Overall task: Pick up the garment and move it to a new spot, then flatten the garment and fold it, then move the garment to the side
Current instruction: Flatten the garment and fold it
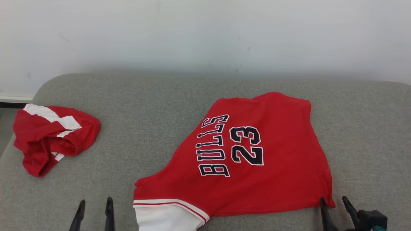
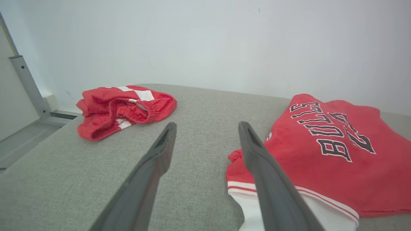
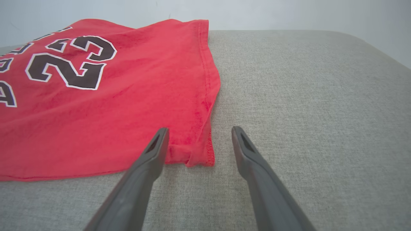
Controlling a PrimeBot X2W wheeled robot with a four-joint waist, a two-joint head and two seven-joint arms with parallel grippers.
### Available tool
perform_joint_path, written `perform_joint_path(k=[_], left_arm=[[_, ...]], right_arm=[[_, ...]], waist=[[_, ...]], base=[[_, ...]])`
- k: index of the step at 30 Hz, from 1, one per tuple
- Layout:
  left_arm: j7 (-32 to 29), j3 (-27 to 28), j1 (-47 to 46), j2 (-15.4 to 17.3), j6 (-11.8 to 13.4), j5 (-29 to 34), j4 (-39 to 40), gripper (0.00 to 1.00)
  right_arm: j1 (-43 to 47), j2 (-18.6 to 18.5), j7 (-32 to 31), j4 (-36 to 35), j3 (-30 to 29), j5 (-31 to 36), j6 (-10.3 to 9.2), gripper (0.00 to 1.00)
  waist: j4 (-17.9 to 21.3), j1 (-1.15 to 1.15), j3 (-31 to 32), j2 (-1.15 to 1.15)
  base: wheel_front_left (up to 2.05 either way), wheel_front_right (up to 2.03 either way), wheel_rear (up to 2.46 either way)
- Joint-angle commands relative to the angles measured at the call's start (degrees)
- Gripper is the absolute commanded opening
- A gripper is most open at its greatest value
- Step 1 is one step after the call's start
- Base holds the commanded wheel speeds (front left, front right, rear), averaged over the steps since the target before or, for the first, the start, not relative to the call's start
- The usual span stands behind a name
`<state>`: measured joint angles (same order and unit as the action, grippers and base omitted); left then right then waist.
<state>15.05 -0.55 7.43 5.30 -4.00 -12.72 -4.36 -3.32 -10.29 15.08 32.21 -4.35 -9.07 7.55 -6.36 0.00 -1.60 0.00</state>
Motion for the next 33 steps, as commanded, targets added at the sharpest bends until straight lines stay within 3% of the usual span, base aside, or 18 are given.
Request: perform_joint_path(k=[1, 6, 7, 8, 10, 11, 12, 19, 27, 28, 29, 30, 31, 33], left_arm=[[0.2, 0.5, 0.7, -0.4, 0.3, 0.8, 0.5, 1.00], [0.2, 3.9, 0.1, -0.6, 1.1, 3.7, 2.2, 1.00], [0.2, 4.5, -0.2, -0.5, 1.3, 4.2, 2.5, 1.00], [0.2, 4.9, -0.3, -0.3, 1.4, 4.8, 2.4, 1.00], [0.2, 5.2, -0.4, 0.3, 1.4, 6.0, 1.5, 1.00], [0.2, 5.4, -0.8, 0.3, 1.3, 6.2, 1.2, 1.00], [0.2, 5.6, -0.9, 0.4, 1.3, 6.5, 1.0, 1.00], [0.2, 6.2, -1.9, -0.2, 0.6, 6.4, 0.2, 1.00], [0.2, 6.5, -1.3, -1.0, 0.0, 5.9, -0.2, 1.00], [0.2, 6.6, -1.0, -1.1, -0.1, 6.1, -0.2, 1.00], [0.2, 6.6, -0.9, -1.1, -0.2, 6.3, -0.3, 1.00], [0.2, 6.6, -0.9, -1.2, -0.2, 6.4, -0.4, 1.00], [0.2, 6.4, -0.9, -1.1, -0.3, 6.9, -0.6, 1.00], [0.2, 5.6, -0.8, -0.6, -0.6, 7.6, -1.3, 1.00]], right_arm=[[0.3, -0.2, 0.1, 0.0, 0.1, 0.3, -0.13, 1.00], [0.3, -0.3, 0.1, 1.3, 0.7, 0.9, -0.13, 1.00], [0.1, -0.3, 0.1, 1.6, 0.8, 0.9, -0.13, 0.91], [-0.2, -0.4, 0.1, 1.9, 0.9, 0.9, -0.13, 0.54], [-0.7, -0.5, -0.2, 3.1, 0.9, 1.0, -0.13, 0.29], [-1.0, -0.5, -0.2, 3.6, 1.1, 1.1, -0.13, 0.10], [-1.4, -0.6, -0.2, 4.3, 1.3, 1.0, -0.13, 0.00], [-4.6, -1.6, -0.1, 8.9, 1.9, 0.6, -0.13, 0.00], [-3.3, -3.5, 0.1, 6.1, -0.8, -2.6, -0.13, 0.00], [-2.9, -3.7, 0.1, 5.1, 0.4, -3.4, -0.13, 0.07], [-2.6, -3.6, 0.1, 4.6, 1.1, -3.8, -0.13, 0.29], [-2.3, -3.4, 0.1, 4.3, 1.8, -4.0, -0.13, 0.83], [-2.0, -3.2, 0.1, 3.8, 2.2, -4.3, -0.13, 1.00], [-1.6, -2.6, 0.1, 3.3, 3.4, -4.7, -0.13, 1.00]], waist=[[0.0, 0.00, 0.2, 0.00], [0.1, 0.00, 1.2, 0.00], [0.1, 0.00, 1.3, 0.00], [0.2, 0.00, 1.4, 0.00], [0.2, 0.00, 1.7, 0.00], [0.3, 0.00, 1.8, 0.00], [0.4, 0.00, 1.8, 0.00], [1.4, 0.00, 2.1, 0.00], [2.6, 0.00, 2.7, 0.00], [2.8, 0.00, 2.8, 0.00], [2.8, 0.00, 2.9, 0.00], [2.8, 0.00, 2.9, 0.00], [2.7, 0.00, 3.0, 0.00], [2.7, 0.00, 3.0, 0.00]], base=[[0.00, 0.00, 0.00], [0.00, 0.00, 0.00], [0.00, 0.00, 0.00], [0.00, 0.00, 0.00], [0.00, 0.00, 0.00], [0.00, 0.00, 0.00], [0.00, 0.00, 0.00], [0.00, 0.00, 0.00], [0.00, 0.00, 0.00], [0.00, 0.00, 0.00], [0.00, 0.00, 0.00], [0.00, 0.00, 0.00], [0.00, 0.00, 0.00], [0.00, 0.00, 0.00]])
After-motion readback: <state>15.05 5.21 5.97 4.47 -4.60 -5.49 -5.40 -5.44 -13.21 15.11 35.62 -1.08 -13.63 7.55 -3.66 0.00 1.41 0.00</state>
